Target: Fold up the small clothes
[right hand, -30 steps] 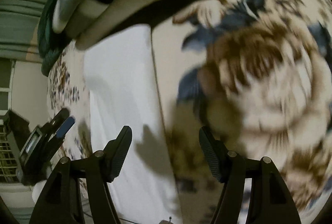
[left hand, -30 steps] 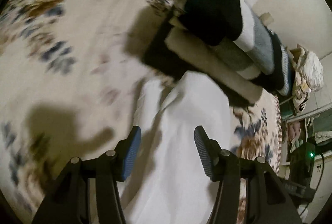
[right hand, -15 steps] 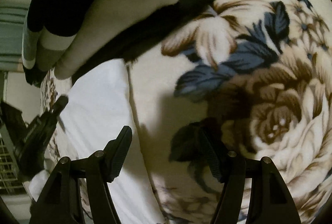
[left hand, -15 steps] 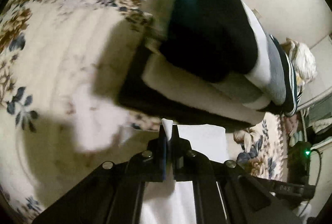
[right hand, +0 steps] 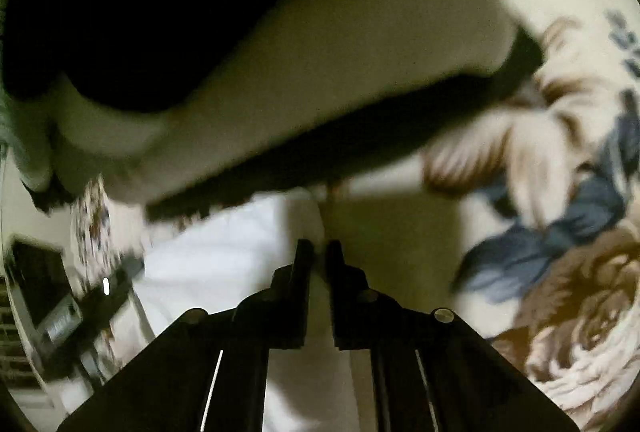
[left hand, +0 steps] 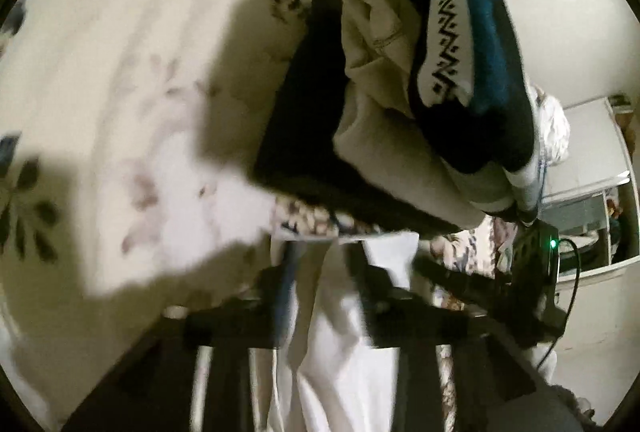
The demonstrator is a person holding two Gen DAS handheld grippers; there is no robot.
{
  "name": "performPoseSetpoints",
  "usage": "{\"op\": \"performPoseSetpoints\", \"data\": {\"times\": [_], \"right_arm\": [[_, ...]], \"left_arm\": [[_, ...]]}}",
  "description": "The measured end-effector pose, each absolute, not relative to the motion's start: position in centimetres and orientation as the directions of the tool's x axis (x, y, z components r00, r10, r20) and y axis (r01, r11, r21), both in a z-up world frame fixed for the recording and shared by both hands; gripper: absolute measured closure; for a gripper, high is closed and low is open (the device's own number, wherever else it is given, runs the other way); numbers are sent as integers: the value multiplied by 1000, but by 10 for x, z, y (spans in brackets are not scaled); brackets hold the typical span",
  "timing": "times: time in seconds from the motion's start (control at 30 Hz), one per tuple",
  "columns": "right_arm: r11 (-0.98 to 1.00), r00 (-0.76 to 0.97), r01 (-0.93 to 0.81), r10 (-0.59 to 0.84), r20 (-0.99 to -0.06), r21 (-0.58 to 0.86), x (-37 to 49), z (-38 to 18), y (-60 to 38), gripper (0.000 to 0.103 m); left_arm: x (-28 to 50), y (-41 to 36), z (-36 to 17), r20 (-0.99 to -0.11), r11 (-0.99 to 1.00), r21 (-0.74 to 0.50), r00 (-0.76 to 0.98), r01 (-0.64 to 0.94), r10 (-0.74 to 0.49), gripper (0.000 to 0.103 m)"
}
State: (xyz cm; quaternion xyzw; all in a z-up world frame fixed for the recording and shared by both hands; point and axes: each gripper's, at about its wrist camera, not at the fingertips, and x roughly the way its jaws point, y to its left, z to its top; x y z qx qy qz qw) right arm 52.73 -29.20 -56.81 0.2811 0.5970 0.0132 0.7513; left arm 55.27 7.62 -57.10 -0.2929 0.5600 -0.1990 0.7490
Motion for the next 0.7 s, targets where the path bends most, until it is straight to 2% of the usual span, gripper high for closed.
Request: {"op": "performPoseSetpoints", "data": {"times": [0.03, 0.13, 0.17, 0.2, 0.23, 0.27, 0.3, 0.47, 0.57, 0.63, 0.7], "right_arm": [[842, 296, 327, 340, -893, 429, 527, -566, -294, 97], [827, 283, 361, 344, -895, 432, 528, -564, -298, 96], [817, 274, 369, 361, -891, 444, 527, -564, -302, 93], [806, 264, 372, 383, -885, 460, 524, -564, -307, 83], [797, 257, 375, 400, -880, 472, 522, -564, -306, 74], [794, 250, 374, 412, -876, 480, 519, -564, -306, 57], [792, 249, 366, 423, -871, 489, 518, -565, -302, 50], [812, 200, 315, 448, -871, 490, 519, -581, -280, 50], [813, 193, 315, 451, -871, 490, 524, -589, -275, 50], [800, 189, 317, 473, -860, 509, 527, -592, -273, 47], [768, 191, 314, 525, -830, 558, 527, -594, -278, 36]], "left_arm": [[546, 77, -569, -722, 750, -661, 298, -29, -625, 54], [528, 57, -572, -762, 789, -615, 253, 4, -596, 54], [525, 53, -573, -777, 804, -595, 243, 16, -580, 54], [519, 45, -574, -796, 824, -564, 239, 41, -557, 56], [515, 40, -576, -810, 841, -538, 240, 57, -535, 59], [512, 37, -578, -816, 848, -526, 242, 68, -525, 90], [510, 35, -578, -817, 850, -522, 246, 71, -522, 98], [510, 37, -555, -788, 839, -537, 306, 82, -534, 98], [520, 40, -572, -801, 827, -561, 229, 38, -553, 93], [527, 50, -582, -777, 794, -608, 217, -18, -591, 79], [530, 60, -584, -745, 761, -647, 251, -47, -618, 45]]}}
